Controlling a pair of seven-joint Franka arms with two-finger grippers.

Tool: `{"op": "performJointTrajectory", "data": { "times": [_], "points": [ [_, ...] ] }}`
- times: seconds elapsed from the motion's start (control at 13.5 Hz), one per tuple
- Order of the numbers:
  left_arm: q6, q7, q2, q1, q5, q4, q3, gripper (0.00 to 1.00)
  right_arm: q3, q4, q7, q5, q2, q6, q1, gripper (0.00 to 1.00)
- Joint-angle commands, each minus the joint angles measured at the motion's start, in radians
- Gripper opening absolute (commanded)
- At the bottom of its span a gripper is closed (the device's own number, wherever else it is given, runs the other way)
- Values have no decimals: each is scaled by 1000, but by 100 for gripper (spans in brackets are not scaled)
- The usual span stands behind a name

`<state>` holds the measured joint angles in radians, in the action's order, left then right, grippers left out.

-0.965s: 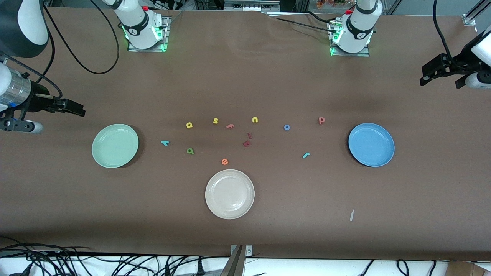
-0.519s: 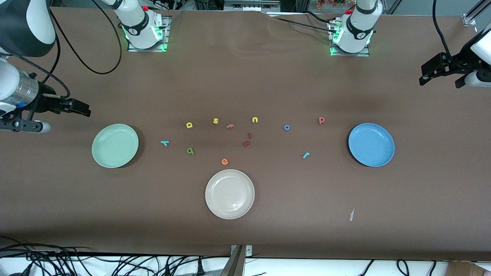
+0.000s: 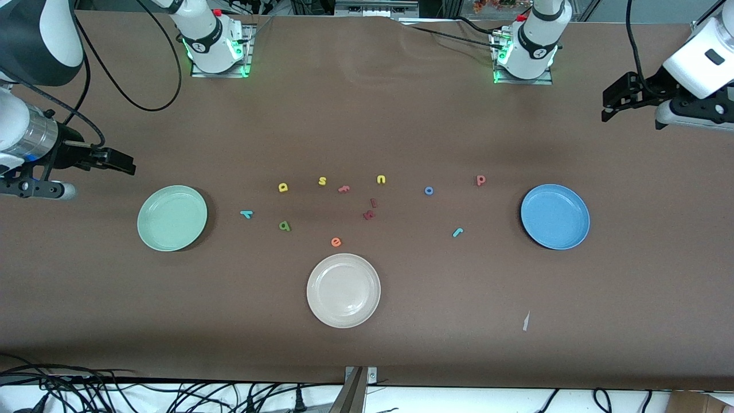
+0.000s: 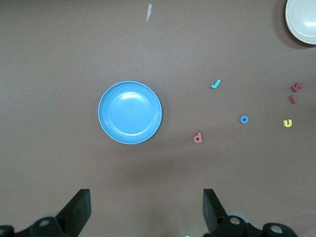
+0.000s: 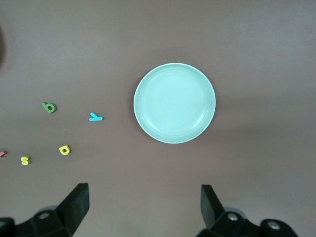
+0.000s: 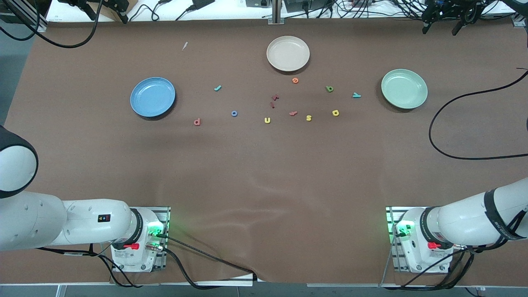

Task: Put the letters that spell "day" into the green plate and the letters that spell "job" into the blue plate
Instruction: 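Move the left gripper over the pink letter d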

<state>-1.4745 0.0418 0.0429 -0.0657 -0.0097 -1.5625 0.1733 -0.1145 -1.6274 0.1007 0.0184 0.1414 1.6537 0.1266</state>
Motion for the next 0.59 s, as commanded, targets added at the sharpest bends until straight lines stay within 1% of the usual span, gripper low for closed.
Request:
{"op": "performJointTrajectory", "data": {
  "times": [0.0,0.3,0.52],
  "points": [
    [10,0,-67,3,11,15,2,100,3,-8,-4,-17,-6,8,-1,100],
    [2,1,-112,17,24,10,-3,100,3,-8,-4,-17,-5,11,1,100],
    [2,3,-138,32,24,-22,-6,100,1,-8,-6,-17,-6,15,-1,100]
  ]
}}
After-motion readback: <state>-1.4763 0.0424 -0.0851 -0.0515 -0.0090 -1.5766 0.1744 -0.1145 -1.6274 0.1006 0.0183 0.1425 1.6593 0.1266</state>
